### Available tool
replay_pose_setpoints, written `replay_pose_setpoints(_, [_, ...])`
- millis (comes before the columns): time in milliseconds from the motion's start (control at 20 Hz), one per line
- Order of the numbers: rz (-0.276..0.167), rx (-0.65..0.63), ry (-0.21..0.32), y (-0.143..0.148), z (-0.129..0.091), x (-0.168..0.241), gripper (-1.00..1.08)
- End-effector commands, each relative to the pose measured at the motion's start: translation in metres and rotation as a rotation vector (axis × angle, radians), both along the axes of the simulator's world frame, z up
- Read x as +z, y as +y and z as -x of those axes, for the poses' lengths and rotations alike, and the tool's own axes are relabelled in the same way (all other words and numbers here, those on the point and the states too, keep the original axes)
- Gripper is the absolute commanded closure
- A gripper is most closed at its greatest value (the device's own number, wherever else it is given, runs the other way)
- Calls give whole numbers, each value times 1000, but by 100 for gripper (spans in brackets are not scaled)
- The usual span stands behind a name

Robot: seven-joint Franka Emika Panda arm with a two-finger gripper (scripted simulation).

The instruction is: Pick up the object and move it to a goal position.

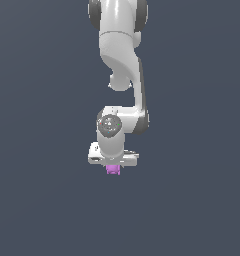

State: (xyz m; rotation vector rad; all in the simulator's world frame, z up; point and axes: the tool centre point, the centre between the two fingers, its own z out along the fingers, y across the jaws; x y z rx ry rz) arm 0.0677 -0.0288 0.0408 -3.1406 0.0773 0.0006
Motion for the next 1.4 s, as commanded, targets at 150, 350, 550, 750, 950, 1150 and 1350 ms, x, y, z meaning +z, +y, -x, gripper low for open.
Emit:
replay_pose_setpoints(150, [0, 0, 0, 0, 1, 2, 108])
replay_pose_setpoints(350, [0, 0, 0, 0, 5, 10, 108])
replay_pose_setpoints(550, [0, 0, 0, -1, 13, 24, 108])
replay_pose_setpoints(750, [0, 0, 0, -2, 24, 44, 108])
replay_pose_setpoints(950, [0, 0, 0, -3, 39, 73, 108])
replay_pose_setpoints(1150, [-1, 0, 0, -4, 56, 106, 108])
replay_pose_setpoints(1350, [-1, 0, 0, -5, 74, 140, 108])
